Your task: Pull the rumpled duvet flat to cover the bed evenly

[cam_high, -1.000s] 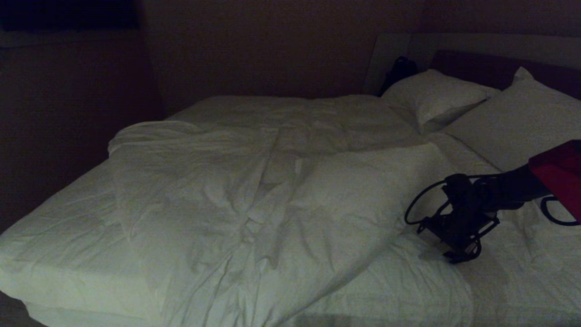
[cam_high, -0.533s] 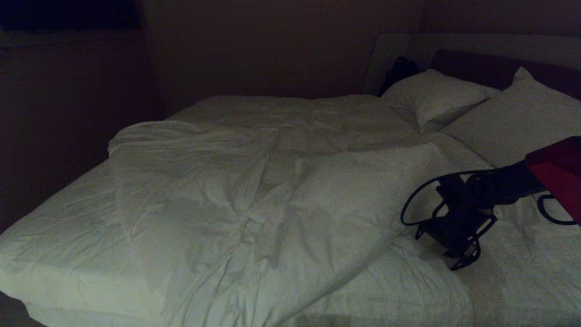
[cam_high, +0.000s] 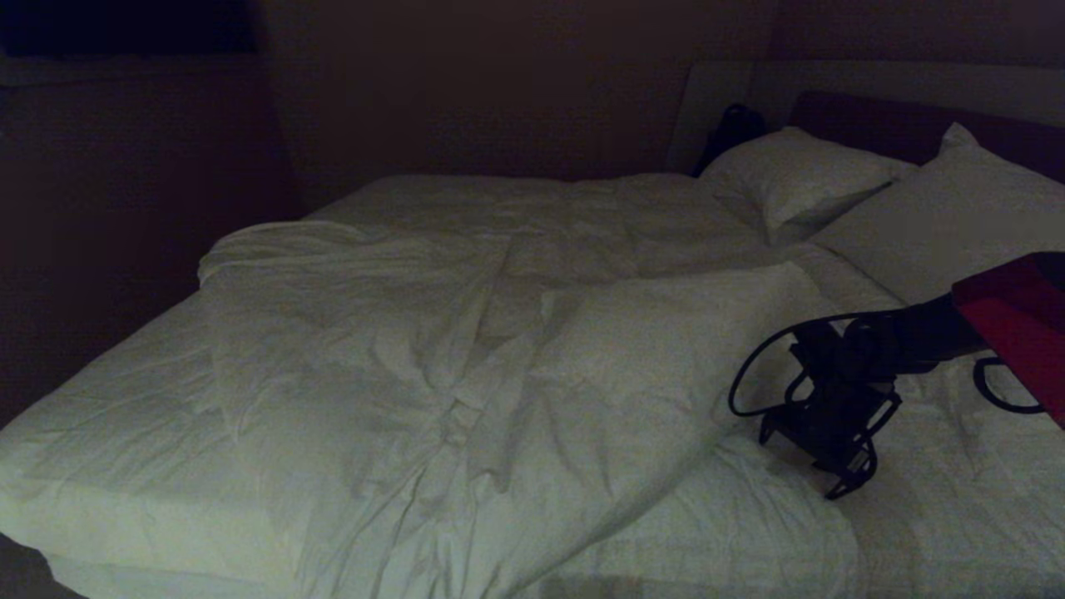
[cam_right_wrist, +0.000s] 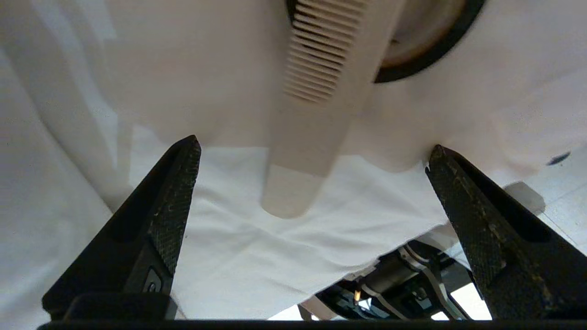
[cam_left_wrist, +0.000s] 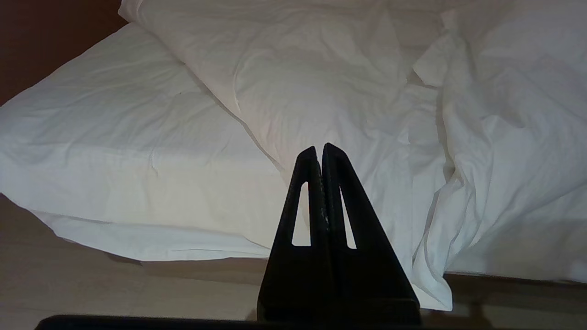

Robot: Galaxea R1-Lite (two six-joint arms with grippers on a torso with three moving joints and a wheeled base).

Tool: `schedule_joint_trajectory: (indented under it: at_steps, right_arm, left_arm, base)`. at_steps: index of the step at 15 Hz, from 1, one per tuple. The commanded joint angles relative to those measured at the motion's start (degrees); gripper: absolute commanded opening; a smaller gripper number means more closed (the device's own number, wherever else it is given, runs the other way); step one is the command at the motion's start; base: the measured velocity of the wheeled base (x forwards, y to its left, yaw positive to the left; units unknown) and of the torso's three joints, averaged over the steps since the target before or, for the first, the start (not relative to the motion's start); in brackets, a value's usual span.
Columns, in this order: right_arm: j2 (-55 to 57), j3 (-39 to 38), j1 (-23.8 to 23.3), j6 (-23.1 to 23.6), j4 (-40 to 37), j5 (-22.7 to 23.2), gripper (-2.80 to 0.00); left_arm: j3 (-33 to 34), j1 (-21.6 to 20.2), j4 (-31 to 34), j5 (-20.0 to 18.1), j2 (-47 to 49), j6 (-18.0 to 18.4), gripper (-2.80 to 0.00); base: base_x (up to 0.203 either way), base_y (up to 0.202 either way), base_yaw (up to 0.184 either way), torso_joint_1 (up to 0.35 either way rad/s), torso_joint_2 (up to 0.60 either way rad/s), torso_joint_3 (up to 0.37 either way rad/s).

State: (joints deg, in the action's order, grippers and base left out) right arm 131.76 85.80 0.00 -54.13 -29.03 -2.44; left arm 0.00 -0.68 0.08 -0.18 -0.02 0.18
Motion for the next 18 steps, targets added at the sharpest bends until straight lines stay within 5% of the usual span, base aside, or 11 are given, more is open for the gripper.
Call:
schedule_joint_trajectory:
  at_steps: [1,18]
  right_arm:
    - [1.26,1.48,-0.19,-0.34,-0.15,-0.02,0.00]
    - [4.82,4.73,-2.29,-2.21,-1.30,-0.54,0.00]
  left_arm:
    - [0.00,-0.02,0.01,0.01,0.02,-0.01,-2.80]
    - [-0.09,-0.02,0.01,0.01,0.02,-0.01,-2.80]
  base:
    - [0.000,0.000,0.000,0.000,0.00,0.000]
    - [0.000,0.000,0.000,0.000,0.00,0.000]
